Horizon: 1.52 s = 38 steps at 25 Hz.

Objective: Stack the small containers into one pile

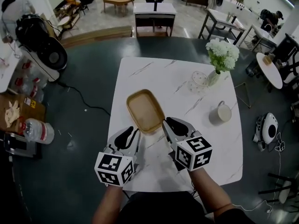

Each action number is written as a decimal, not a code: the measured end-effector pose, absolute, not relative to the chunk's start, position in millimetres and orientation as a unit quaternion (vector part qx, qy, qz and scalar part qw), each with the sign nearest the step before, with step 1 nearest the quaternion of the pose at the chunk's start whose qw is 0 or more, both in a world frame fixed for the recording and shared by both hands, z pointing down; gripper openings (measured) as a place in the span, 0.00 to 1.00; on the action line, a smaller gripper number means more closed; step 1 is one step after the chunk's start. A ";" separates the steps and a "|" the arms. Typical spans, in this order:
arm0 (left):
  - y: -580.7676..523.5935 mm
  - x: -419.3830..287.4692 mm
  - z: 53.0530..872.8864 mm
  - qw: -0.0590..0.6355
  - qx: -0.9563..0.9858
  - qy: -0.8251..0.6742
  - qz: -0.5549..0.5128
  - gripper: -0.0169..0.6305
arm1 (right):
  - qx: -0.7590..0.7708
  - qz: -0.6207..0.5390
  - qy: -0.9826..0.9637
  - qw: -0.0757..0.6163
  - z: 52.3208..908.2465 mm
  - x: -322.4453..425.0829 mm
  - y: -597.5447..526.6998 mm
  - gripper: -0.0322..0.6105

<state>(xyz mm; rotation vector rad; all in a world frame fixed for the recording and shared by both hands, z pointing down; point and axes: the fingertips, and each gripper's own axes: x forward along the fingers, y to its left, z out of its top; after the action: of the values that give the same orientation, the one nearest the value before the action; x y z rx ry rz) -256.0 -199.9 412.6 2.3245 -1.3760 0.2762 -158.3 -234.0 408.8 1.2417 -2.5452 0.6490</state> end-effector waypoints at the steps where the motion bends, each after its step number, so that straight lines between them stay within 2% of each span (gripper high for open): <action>1: -196.8 -254.8 412.5 0.211 0.838 -0.492 0.101 0.14 | 0.426 0.221 -0.870 0.118 408.1 -157.6 -229.3 0.12; 5: -185.0 -249.4 414.6 0.210 0.844 -0.481 0.108 0.09 | 0.431 0.217 -0.868 0.116 406.5 -154.7 -211.4 0.05; 10: -170.5 -238.2 416.2 0.206 0.854 -0.464 0.112 0.01 | 0.432 0.214 -0.868 0.119 406.9 -151.3 -191.9 0.05; 38: -70.8 -244.8 477.5 0.261 0.834 -0.455 0.173 0.01 | 0.414 0.266 -0.847 0.202 481.7 -131.7 -89.0 0.05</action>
<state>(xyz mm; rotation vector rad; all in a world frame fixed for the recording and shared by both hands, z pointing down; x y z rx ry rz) -244.8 -70.8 477.5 2.2575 -1.2324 0.4695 -131.7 -89.0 481.7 1.1568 -2.3647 0.7436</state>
